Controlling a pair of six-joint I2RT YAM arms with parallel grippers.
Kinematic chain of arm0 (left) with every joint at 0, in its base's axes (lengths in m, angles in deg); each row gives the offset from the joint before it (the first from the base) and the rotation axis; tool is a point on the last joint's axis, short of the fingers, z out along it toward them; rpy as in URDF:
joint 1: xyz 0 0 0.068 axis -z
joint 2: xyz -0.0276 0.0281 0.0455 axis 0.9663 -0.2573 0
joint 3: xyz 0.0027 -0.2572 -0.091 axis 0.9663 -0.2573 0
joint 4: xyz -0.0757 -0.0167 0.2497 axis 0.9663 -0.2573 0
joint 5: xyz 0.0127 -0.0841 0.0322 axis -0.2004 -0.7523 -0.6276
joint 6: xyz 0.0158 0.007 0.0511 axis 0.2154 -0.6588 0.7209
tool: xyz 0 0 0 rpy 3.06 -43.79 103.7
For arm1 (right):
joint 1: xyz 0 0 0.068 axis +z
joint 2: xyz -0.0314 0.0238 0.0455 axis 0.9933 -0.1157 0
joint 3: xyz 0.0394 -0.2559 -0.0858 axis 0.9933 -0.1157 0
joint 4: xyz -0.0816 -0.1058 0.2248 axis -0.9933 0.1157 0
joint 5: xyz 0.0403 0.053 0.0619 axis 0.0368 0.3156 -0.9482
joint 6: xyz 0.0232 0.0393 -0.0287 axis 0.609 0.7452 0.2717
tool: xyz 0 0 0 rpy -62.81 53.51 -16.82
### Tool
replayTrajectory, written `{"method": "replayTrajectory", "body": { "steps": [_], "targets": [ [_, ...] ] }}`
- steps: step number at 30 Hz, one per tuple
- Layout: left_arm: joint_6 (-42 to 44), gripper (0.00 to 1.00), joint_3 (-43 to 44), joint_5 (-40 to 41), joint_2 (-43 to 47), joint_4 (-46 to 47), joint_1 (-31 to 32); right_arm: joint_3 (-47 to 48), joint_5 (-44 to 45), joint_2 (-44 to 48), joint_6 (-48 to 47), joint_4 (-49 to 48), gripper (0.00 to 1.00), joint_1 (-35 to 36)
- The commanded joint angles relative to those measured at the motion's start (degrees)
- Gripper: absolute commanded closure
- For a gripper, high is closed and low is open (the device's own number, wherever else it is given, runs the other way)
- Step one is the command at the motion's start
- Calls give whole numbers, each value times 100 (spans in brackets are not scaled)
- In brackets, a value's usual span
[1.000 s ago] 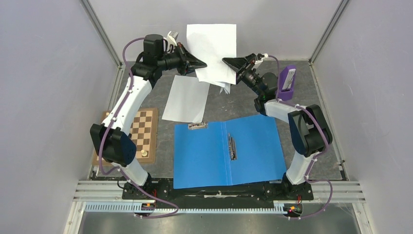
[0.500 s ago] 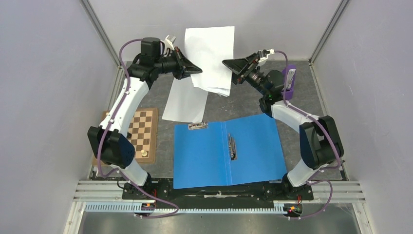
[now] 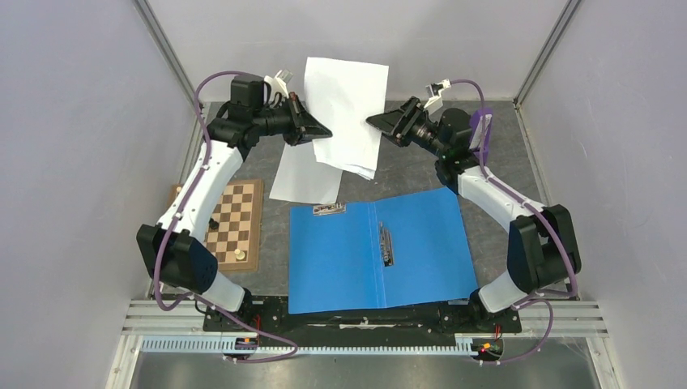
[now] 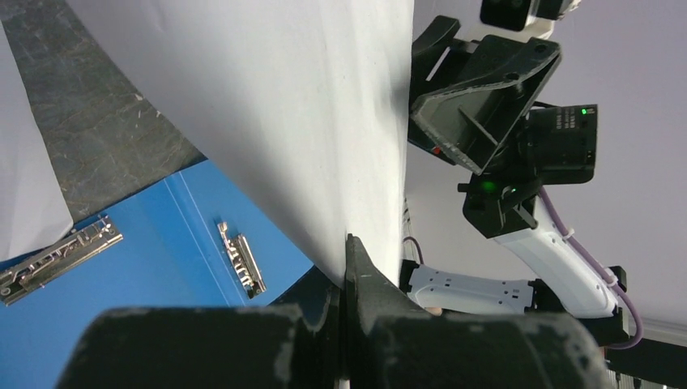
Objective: Put the files into the folder
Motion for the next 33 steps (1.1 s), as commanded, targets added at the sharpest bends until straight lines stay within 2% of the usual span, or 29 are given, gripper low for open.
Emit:
{"method": "replayTrajectory", "body": {
  "steps": [1, 5, 11, 19, 21, 23, 26, 28, 33],
  "targets": [
    [286, 97, -327, -225, 326, 290, 61, 23, -119, 300, -159, -291, 43, 18],
    [299, 97, -500, -208, 414, 365, 70, -162, -155, 374, 107, -749, 46, 18],
    [363, 97, -630, -243, 543, 554, 123, -18, -160, 353, -164, -303, 53, 51],
    [308, 96, -912, -252, 718, 912, 154, 338, 238, 435, -1120, 1025, 90, 149],
    [309, 97, -959, -257, 757, 980, 175, 412, 319, 466, -1270, 1181, 94, 195],
    [336, 96, -960, -244, 783, 980, 200, 499, 347, 493, -1398, 1287, 90, 235],
    [359, 96, -963, -262, 811, 980, 211, 345, 266, 584, -1245, 945, 66, 248],
    [396, 96, -986, -270, 836, 984, 219, 356, 196, 604, -1179, 895, 59, 246],
    [464, 96, -1023, -322, 895, 1003, 237, 355, -34, 592, -885, 607, 57, 247]
  ]
}}
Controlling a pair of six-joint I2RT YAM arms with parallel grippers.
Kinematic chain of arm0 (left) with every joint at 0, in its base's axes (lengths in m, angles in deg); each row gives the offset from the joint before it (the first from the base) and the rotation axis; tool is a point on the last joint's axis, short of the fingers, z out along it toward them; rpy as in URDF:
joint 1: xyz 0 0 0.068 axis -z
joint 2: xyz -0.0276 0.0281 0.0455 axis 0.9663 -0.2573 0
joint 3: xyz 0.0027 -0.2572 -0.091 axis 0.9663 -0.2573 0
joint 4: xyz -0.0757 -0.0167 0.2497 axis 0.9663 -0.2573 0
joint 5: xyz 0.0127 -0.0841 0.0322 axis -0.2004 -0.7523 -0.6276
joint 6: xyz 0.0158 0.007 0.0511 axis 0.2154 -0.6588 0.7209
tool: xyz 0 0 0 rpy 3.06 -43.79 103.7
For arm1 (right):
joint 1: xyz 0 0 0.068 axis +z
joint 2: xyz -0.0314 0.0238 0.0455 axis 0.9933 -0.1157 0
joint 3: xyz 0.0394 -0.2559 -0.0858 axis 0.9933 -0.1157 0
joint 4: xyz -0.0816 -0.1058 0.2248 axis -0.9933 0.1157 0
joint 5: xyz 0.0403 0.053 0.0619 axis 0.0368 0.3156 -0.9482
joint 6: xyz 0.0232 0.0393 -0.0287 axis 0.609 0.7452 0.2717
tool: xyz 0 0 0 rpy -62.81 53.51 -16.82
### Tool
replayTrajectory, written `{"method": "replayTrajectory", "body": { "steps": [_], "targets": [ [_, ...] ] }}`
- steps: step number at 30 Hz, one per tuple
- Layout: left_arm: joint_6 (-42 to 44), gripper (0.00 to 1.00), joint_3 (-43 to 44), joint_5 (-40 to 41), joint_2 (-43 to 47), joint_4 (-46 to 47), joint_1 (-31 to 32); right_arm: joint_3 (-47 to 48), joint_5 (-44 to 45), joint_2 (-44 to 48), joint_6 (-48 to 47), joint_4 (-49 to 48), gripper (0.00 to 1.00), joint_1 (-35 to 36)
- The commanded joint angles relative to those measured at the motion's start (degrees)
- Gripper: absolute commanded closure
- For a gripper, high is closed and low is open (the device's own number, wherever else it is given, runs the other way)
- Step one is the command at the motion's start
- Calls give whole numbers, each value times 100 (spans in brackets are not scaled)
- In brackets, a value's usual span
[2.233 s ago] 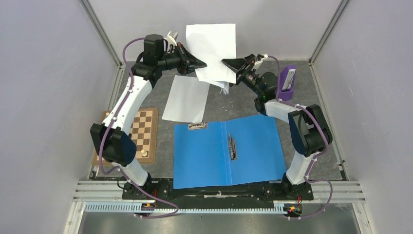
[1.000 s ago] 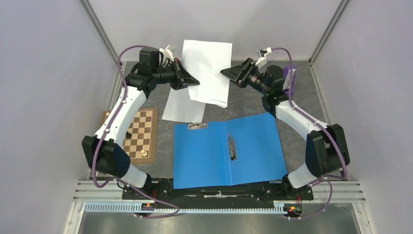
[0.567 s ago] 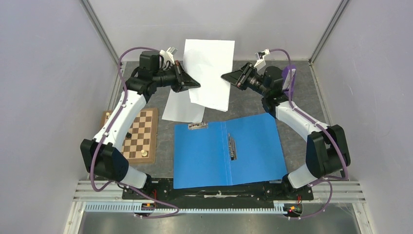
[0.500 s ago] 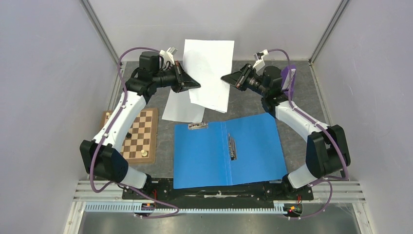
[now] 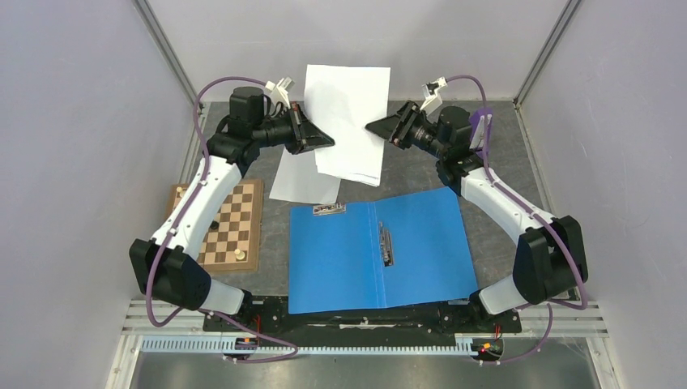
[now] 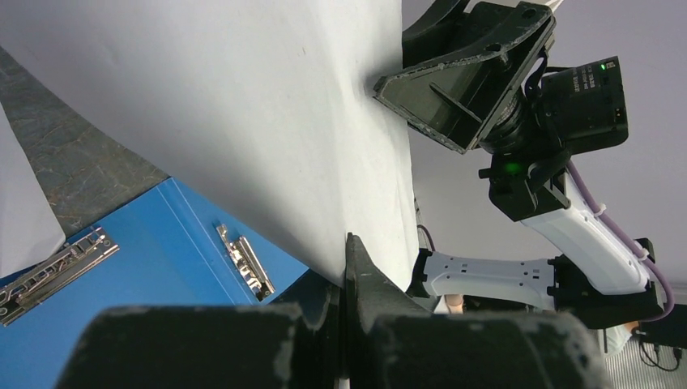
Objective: Put the files into the folder
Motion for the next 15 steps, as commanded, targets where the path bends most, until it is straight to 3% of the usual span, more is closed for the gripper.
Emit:
{"method": "replayTrajectory", "body": {
  "steps": [1, 7, 15],
  "targets": [
    [273, 96, -65, -276, 252, 308, 66, 165, -254, 157, 255, -561, 57, 34],
    [238, 97, -141, -325, 244, 478, 158, 109, -374, 161, 573, -930, 57, 75],
    [245, 97, -221, -296, 301, 611, 206, 289, -253, 158, 214, -395, 60, 100]
  ]
}}
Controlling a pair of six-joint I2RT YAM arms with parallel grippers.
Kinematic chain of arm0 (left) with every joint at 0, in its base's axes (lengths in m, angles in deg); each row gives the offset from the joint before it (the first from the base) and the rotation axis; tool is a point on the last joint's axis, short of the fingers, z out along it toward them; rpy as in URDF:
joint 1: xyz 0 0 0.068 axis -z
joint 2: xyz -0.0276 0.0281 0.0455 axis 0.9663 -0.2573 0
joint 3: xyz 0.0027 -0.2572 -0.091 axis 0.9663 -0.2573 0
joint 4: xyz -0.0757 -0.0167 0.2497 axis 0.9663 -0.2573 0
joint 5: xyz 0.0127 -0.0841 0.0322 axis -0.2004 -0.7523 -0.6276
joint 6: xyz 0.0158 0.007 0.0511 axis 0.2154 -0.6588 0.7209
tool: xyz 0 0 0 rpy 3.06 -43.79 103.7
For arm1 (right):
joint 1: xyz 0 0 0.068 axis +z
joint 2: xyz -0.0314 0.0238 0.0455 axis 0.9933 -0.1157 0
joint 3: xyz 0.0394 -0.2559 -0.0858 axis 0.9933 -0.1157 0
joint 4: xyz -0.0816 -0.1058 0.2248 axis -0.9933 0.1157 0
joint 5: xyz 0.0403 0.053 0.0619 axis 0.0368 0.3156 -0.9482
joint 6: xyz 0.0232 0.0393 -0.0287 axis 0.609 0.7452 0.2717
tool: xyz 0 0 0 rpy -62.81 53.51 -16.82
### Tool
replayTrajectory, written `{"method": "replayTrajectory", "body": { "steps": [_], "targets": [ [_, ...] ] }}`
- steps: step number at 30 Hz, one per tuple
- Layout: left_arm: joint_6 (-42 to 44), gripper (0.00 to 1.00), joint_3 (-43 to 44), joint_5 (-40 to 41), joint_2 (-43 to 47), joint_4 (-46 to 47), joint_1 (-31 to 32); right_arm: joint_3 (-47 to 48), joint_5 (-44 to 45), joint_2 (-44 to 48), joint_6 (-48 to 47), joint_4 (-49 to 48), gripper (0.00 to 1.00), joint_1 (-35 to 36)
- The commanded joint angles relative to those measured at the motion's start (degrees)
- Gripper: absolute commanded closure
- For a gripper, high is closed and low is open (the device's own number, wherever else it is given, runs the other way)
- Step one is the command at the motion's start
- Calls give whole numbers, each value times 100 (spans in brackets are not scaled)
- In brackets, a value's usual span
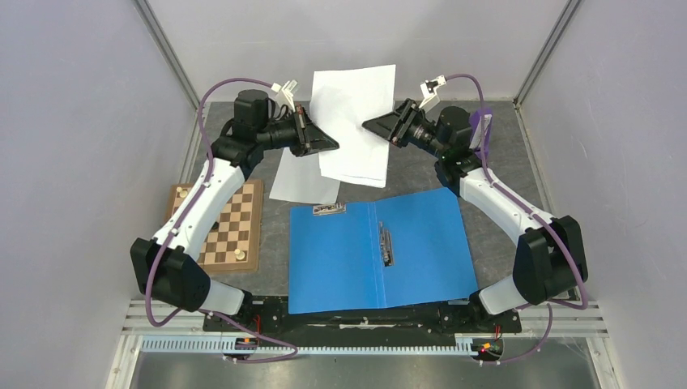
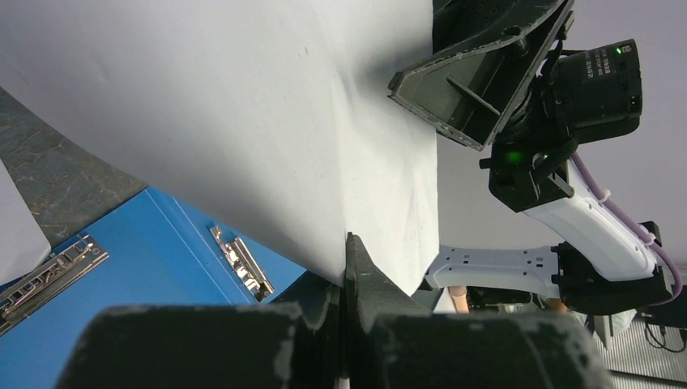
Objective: Put the files into the folder
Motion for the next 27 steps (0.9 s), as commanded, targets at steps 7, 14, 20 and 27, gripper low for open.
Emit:
{"method": "replayTrajectory", "body": {
  "steps": [7, 14, 20, 27],
  "targets": [
    [196, 97, -121, -244, 345, 488, 80, 349, -28, 139, -418, 366, 64, 43],
    [169, 97, -35, -229, 304, 459, 90, 476, -174, 46, -343, 387, 73, 52],
    [149, 87, -96, -13, 236, 243, 102, 1027, 52, 4, -867, 1252, 100, 69],
    [151, 45, -290, 1898, 450, -554, 530, 1957, 1108, 284, -2215, 3171, 100, 98]
  ]
}}
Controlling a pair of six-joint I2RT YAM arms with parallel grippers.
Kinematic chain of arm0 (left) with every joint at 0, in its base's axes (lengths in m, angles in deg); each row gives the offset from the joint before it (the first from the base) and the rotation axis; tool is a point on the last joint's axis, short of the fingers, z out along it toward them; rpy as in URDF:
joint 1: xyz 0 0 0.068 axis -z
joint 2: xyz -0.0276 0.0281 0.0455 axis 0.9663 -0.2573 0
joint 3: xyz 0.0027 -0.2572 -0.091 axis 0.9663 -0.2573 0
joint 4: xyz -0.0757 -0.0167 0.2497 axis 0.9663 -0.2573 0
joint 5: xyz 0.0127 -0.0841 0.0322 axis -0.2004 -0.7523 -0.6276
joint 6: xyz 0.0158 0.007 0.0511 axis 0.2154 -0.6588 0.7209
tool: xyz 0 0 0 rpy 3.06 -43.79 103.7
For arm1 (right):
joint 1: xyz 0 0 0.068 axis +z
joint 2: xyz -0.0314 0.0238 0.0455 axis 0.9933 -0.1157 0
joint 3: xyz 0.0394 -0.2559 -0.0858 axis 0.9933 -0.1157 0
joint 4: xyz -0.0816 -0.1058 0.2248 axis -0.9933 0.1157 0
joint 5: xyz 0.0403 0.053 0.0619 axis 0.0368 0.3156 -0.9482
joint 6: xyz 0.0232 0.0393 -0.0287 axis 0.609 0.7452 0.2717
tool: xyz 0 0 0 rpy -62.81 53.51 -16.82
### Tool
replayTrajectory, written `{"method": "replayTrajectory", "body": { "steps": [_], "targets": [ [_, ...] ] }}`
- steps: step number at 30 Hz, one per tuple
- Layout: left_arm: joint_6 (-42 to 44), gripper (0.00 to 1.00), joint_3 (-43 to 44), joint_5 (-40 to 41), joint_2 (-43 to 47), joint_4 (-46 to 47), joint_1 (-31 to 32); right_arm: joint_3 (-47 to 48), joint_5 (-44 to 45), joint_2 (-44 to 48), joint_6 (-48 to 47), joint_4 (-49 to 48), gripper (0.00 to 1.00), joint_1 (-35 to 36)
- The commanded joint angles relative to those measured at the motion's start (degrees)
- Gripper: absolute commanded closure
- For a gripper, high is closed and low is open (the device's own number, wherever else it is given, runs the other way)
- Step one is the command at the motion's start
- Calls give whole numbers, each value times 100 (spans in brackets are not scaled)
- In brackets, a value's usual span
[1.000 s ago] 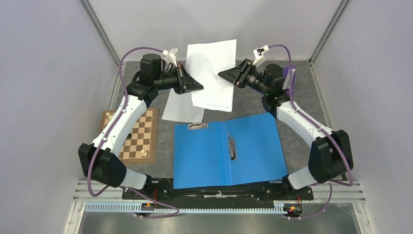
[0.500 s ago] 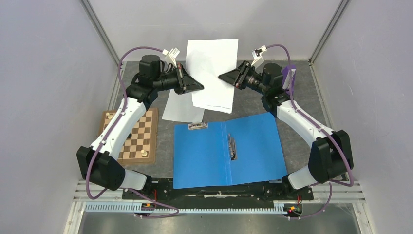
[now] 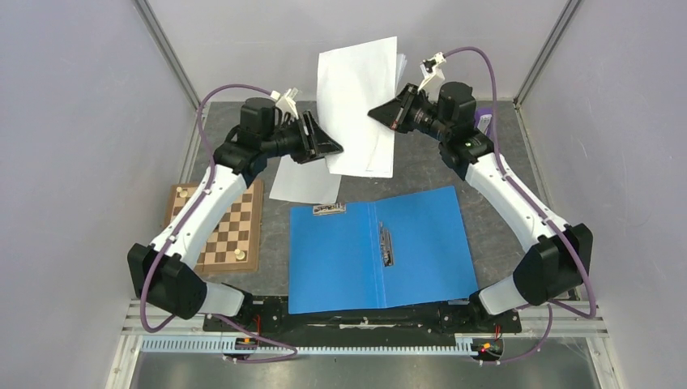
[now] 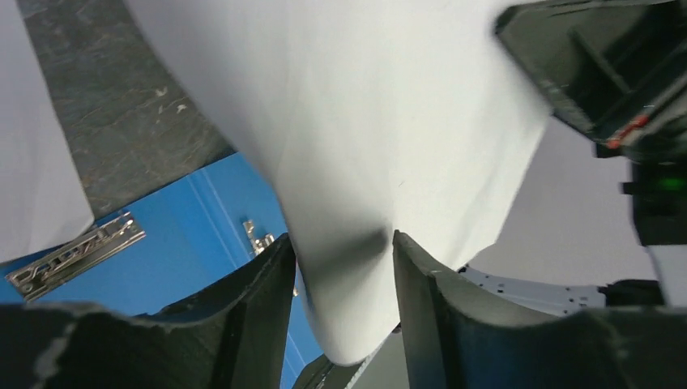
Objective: Put the files into the folder
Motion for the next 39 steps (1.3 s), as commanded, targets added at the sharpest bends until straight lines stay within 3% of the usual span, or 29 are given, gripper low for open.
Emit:
{"method": "replayTrajectory", "body": {
  "steps": [1, 7, 12, 22, 27, 39],
  "targets": [
    [131, 41, -64, 1468, 205, -619, 426, 674, 745, 328, -1057, 1279, 100, 41],
    [-54, 33, -233, 3835, -29, -1310, 1447, 873, 1660, 708, -1854, 2254, 100, 65],
    [-266, 35, -487, 4752, -593, -1248, 2564, 818, 2734, 1194, -2538, 3060, 100, 63],
    [-594, 46, 45, 5221, -2397, -852, 4036, 497, 3487, 2007, -2810, 3714, 100, 52],
    [-670, 48, 233, 5369, -2908, -852, 4192, 376, 3434, 2197, -2820, 3815, 100, 52],
    [-602, 49, -2, 5079, -2893, -340, 4237, 130, 3345, 2270, -2815, 3786, 100, 55]
  ]
}}
